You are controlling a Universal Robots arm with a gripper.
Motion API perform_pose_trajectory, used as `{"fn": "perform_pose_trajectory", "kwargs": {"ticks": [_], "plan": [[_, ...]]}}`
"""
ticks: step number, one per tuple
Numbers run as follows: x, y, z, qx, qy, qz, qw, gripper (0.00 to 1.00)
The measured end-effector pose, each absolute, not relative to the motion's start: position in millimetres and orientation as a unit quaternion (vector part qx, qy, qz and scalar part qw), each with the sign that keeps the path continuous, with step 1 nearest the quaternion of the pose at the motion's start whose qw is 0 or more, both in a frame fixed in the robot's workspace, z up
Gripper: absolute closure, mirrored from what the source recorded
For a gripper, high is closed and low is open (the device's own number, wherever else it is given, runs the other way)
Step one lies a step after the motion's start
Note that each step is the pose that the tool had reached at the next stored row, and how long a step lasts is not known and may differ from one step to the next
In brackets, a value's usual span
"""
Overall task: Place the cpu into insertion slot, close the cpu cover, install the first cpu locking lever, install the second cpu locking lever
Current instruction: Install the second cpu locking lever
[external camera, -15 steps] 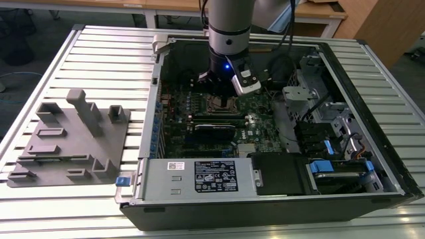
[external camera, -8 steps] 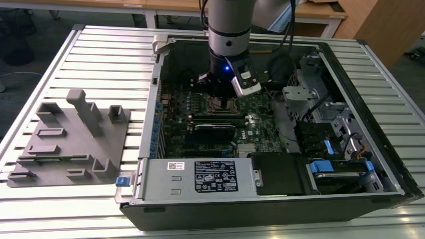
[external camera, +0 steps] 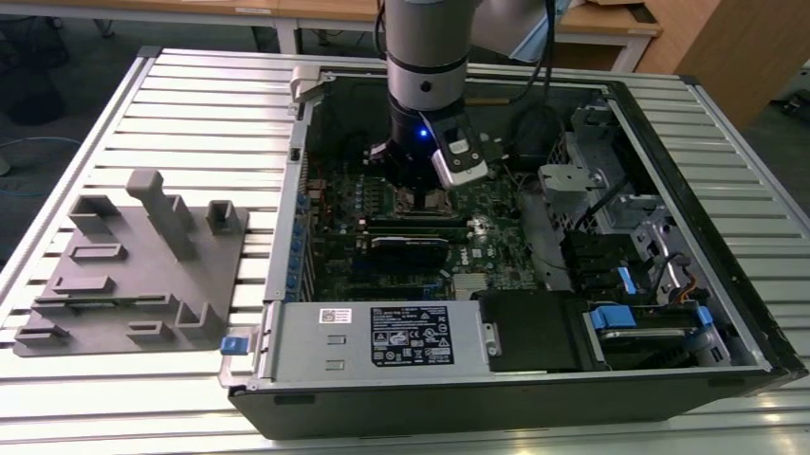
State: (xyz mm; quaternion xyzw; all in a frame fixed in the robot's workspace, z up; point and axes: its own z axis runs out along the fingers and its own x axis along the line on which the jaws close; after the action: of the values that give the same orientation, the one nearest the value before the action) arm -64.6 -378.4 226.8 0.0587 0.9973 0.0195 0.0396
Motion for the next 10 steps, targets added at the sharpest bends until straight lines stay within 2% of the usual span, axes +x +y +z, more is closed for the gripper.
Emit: {"fn": "perform_pose_trajectory", "kwargs": {"ticks": [10], "plan": [[-70.1,-386.8,224.5,0.059,0.997,0.020,0.040,0.89]]}}
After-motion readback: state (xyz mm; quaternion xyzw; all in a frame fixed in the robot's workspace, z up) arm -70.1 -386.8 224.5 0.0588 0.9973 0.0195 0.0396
